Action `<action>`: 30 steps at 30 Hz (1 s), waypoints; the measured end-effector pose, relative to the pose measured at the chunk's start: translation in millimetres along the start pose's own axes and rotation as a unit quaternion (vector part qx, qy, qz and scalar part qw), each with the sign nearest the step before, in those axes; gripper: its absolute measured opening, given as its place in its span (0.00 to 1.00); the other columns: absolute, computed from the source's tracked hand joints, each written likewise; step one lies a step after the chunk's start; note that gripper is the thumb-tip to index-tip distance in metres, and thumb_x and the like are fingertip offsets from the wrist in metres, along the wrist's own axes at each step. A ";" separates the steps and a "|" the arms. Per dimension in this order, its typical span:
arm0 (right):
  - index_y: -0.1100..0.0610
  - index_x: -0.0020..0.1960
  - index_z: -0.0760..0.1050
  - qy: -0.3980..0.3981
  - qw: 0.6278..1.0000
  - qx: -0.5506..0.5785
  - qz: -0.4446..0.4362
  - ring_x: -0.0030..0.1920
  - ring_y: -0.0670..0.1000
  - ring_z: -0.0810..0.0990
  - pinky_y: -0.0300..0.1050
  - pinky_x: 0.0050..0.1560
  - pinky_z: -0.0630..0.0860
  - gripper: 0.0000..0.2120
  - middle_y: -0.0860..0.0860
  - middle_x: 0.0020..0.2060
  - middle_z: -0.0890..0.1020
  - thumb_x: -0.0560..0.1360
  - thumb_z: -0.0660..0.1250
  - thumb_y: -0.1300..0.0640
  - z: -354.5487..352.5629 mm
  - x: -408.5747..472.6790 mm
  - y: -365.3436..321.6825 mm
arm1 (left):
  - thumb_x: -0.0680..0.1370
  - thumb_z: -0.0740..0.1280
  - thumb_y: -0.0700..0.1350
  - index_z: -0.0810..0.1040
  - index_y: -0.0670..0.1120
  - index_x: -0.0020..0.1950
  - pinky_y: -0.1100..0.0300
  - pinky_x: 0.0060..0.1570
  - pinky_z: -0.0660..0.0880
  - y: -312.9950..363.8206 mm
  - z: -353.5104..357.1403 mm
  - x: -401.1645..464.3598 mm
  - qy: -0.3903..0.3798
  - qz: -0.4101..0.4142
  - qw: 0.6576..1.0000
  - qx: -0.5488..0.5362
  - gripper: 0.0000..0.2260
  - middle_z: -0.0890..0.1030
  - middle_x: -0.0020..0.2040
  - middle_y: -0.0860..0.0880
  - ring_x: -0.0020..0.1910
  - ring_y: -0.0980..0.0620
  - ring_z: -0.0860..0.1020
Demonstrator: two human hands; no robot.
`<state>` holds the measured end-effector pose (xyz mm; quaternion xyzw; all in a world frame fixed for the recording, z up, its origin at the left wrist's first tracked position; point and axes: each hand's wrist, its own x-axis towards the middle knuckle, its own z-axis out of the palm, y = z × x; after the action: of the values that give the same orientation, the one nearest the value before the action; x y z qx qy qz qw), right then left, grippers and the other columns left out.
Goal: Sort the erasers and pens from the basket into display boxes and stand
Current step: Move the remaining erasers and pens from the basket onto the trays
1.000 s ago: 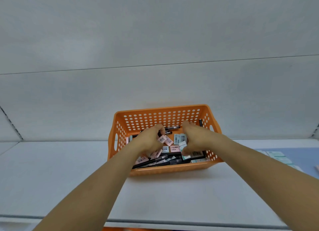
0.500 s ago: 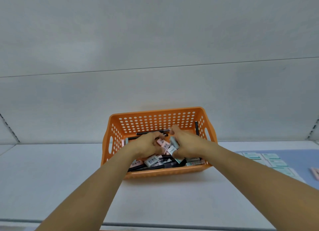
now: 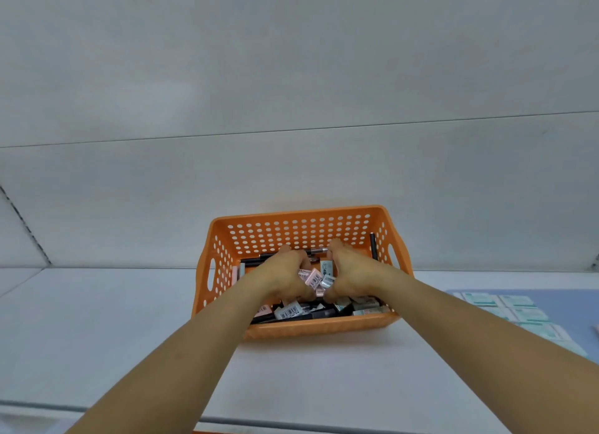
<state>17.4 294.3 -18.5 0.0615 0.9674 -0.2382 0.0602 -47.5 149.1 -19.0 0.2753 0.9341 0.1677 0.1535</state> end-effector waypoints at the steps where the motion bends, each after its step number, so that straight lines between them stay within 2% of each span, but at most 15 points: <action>1: 0.53 0.63 0.60 0.003 1.000 0.002 -0.012 0.48 0.50 0.77 0.42 0.41 0.75 0.33 0.50 0.51 0.74 0.67 0.77 0.57 0.1 -0.8 0.4 | 0.69 0.77 0.45 0.72 0.50 0.52 0.64 0.27 0.72 -1.5 0.3 1.5 -0.004 0.003 1.000 -0.017 0.17 0.74 0.52 0.50 0.37 0.53 0.79; 2: 0.52 0.62 0.61 0.001 1.000 0.005 -0.022 0.47 0.49 0.77 0.42 0.40 0.75 0.29 0.50 0.49 0.75 0.69 0.75 0.57 1.0 -1.1 0.7 | 0.70 0.76 0.44 0.73 0.50 0.51 0.64 0.26 0.72 -2.7 0.2 2.1 -0.011 0.006 0.999 -0.034 0.16 0.78 0.49 0.49 0.34 0.54 0.79; 4: 0.51 0.63 0.64 -0.008 0.999 0.006 -0.036 0.49 0.50 0.77 0.45 0.45 0.77 0.25 0.50 0.51 0.77 0.71 0.73 0.56 3.7 -1.5 0.8 | 0.71 0.76 0.42 0.74 0.50 0.53 0.64 0.27 0.73 -4.0 -0.8 0.9 -0.031 0.010 0.997 -0.071 0.15 0.81 0.45 0.49 0.31 0.56 0.79; 7: 0.50 0.64 0.69 -0.013 0.999 0.009 -0.043 0.53 0.51 0.78 0.48 0.53 0.77 0.24 0.49 0.55 0.78 0.71 0.73 0.56 2.5 -1.4 -1.0 | 0.73 0.74 0.43 0.77 0.51 0.57 0.64 0.28 0.73 -5.7 -3.4 -2.2 -0.048 0.012 0.993 -0.103 0.14 0.83 0.45 0.49 0.33 0.55 0.80; 9: 0.51 0.63 0.70 -0.030 0.999 0.011 -0.025 0.52 0.51 0.78 0.47 0.52 0.78 0.22 0.50 0.54 0.78 0.71 0.73 0.57 -1.2 -2.1 -1.9 | 0.74 0.73 0.43 0.78 0.52 0.58 0.62 0.31 0.76 -7.7 -6.2 -3.9 -0.049 0.010 0.993 -0.110 0.14 0.83 0.46 0.49 0.37 0.54 0.81; 12: 0.52 0.60 0.71 -0.042 0.999 0.028 0.000 0.49 0.50 0.79 0.45 0.45 0.78 0.19 0.50 0.52 0.79 0.72 0.73 0.56 -8.0 -6.2 -3.4 | 0.74 0.73 0.45 0.80 0.53 0.57 0.51 0.43 0.82 -11.6 -11.8 -6.7 -0.033 0.002 0.994 -0.106 0.12 0.83 0.48 0.49 0.43 0.50 0.82; 16: 0.52 0.57 0.73 -0.041 0.998 0.041 -0.016 0.48 0.50 0.79 0.43 0.42 0.76 0.17 0.50 0.50 0.79 0.71 0.74 0.57 -8.1 -9.7 -4.1 | 0.74 0.73 0.44 0.80 0.52 0.60 0.52 0.44 0.82 -15.3 -18.3 -16.3 0.007 0.006 0.991 -0.136 0.15 0.84 0.49 0.50 0.43 0.51 0.83; 18: 0.53 0.56 0.73 -0.035 0.998 0.044 -0.030 0.48 0.50 0.78 0.44 0.44 0.77 0.16 0.50 0.49 0.78 0.71 0.74 0.58 -6.0 -9.6 -5.1 | 0.74 0.73 0.44 0.80 0.51 0.60 0.54 0.43 0.82 -17.1 -20.0 -23.1 0.030 0.000 0.989 -0.148 0.14 0.84 0.48 0.49 0.42 0.52 0.84; 20: 0.54 0.51 0.74 -0.002 0.996 0.073 -0.047 0.49 0.51 0.79 0.48 0.48 0.79 0.11 0.49 0.47 0.78 0.72 0.72 0.61 -6.0 -10.1 -5.4 | 0.75 0.73 0.44 0.80 0.50 0.59 0.58 0.40 0.82 -17.9 -20.2 -30.8 0.062 -0.005 0.985 -0.159 0.13 0.84 0.47 0.50 0.40 0.54 0.84; 23: 0.54 0.46 0.75 0.072 0.986 0.130 -0.079 0.46 0.50 0.80 0.48 0.47 0.81 0.07 0.48 0.42 0.79 0.73 0.72 0.60 -11.6 -17.3 -3.3 | 0.75 0.72 0.45 0.81 0.50 0.58 0.62 0.35 0.80 -15.0 -19.4 -44.6 0.125 -0.012 0.973 -0.193 0.12 0.84 0.45 0.50 0.38 0.56 0.84; 27: 0.51 0.43 0.73 0.156 0.961 0.199 -0.116 0.42 0.45 0.79 0.38 0.40 0.74 0.08 0.46 0.40 0.79 0.73 0.72 0.60 -22.3 -43.9 4.2 | 0.75 0.72 0.46 0.80 0.52 0.58 0.57 0.37 0.82 3.5 -16.2 -65.5 0.210 0.000 0.935 -0.285 0.12 0.84 0.47 0.50 0.38 0.54 0.85; 30: 0.51 0.41 0.73 0.197 0.934 0.264 -0.140 0.39 0.45 0.79 0.41 0.37 0.76 0.10 0.48 0.37 0.79 0.71 0.73 0.61 -37.2 -71.6 16.8 | 0.74 0.73 0.44 0.82 0.51 0.55 0.55 0.43 0.82 32.7 -10.8 -81.1 0.245 0.046 0.898 -0.362 0.11 0.85 0.46 0.49 0.41 0.52 0.84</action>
<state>87.2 320.0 17.0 -0.0153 0.8609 -0.4741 -0.1839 28.6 126.7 19.5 0.1940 0.8031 0.5634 0.0007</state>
